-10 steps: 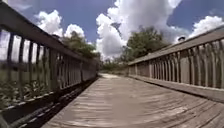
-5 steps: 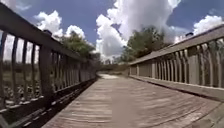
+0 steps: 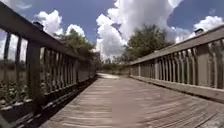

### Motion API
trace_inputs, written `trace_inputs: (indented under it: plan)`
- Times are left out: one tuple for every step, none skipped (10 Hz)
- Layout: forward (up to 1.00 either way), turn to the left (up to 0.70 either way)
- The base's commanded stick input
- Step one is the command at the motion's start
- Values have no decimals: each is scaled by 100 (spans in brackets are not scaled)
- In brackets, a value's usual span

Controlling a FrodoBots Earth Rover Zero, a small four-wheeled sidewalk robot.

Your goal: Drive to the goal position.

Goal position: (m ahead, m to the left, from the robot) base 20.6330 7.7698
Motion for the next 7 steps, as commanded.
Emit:
trace_inputs:
  plan:
    - [50, 0]
    - [50, 0]
    - [50, 0]
    - [50, 0]
    - [50, 0]
    - [50, 0]
    - [50, 0]
